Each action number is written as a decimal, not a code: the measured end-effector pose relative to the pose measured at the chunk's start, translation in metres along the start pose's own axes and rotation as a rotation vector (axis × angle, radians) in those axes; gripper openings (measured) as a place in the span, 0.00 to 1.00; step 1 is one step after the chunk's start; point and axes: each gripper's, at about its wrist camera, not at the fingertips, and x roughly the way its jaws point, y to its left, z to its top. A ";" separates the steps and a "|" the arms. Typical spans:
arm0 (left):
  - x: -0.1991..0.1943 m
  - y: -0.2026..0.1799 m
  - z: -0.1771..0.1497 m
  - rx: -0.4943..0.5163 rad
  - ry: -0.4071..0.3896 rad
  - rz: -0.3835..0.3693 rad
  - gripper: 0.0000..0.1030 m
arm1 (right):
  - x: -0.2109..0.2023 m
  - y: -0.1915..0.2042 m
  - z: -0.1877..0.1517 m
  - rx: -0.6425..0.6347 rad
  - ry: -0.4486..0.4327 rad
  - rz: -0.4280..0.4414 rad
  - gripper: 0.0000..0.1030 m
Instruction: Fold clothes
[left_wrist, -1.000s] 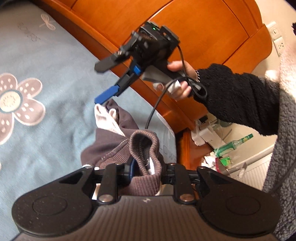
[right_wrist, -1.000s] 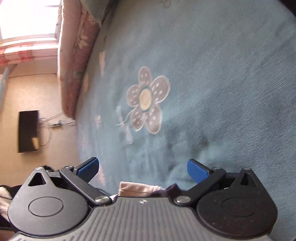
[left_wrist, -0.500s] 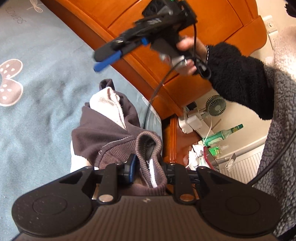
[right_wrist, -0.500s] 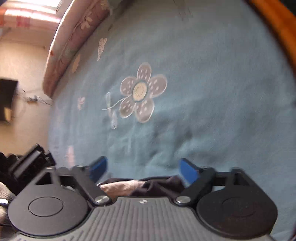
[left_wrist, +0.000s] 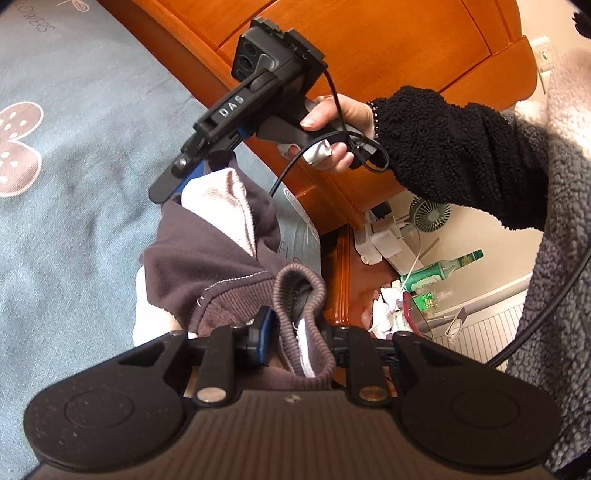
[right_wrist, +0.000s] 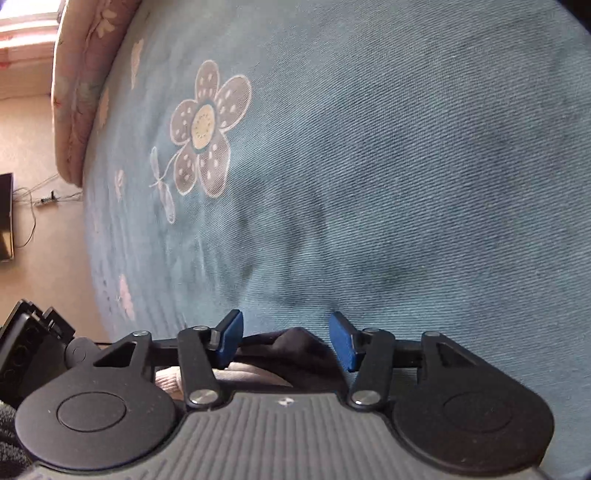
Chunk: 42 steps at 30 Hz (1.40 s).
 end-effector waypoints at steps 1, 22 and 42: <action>0.000 0.000 0.000 -0.002 0.001 -0.001 0.19 | 0.001 0.002 -0.001 -0.018 0.010 0.001 0.45; -0.089 0.121 0.057 -0.283 -0.327 0.327 0.21 | -0.059 -0.009 -0.015 0.005 -0.236 -0.074 0.11; -0.059 0.137 0.044 -0.409 -0.313 0.289 0.35 | -0.003 0.066 -0.038 -0.261 -0.260 -0.246 0.28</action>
